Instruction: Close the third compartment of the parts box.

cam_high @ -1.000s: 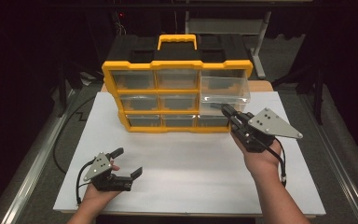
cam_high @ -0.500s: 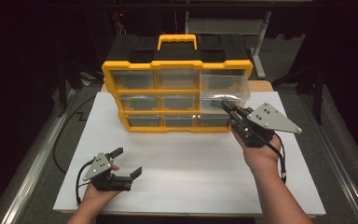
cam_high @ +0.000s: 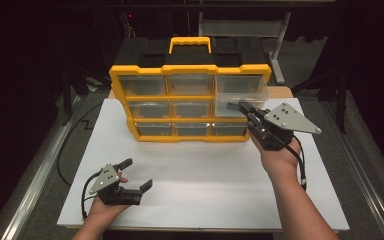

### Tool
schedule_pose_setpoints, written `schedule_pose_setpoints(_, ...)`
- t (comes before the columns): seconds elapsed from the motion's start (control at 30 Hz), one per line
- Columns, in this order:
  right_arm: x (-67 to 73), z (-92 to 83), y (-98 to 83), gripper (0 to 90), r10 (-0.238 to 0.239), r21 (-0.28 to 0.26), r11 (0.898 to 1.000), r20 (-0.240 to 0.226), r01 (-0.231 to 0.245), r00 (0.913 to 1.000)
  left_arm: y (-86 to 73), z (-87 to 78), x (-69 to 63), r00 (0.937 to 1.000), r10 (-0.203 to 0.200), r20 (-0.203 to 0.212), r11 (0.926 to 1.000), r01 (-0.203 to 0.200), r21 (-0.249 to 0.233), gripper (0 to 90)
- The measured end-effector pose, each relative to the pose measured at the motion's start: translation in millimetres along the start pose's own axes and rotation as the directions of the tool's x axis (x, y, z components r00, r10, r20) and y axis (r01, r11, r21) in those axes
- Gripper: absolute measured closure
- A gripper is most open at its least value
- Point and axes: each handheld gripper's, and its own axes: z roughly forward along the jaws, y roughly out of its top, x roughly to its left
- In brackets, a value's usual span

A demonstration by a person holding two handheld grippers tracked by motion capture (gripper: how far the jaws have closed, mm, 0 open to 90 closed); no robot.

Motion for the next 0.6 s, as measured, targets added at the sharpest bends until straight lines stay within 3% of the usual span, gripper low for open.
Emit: schedule_pose_setpoints(0.6,-11.3,18.4,1.3,90.0,-0.004,0.018,1.000,0.025,0.003,0.9997,-0.2,-0.3,0.4,1.0000,-0.003,0.001,1.0000,0.003,0.002,0.3)
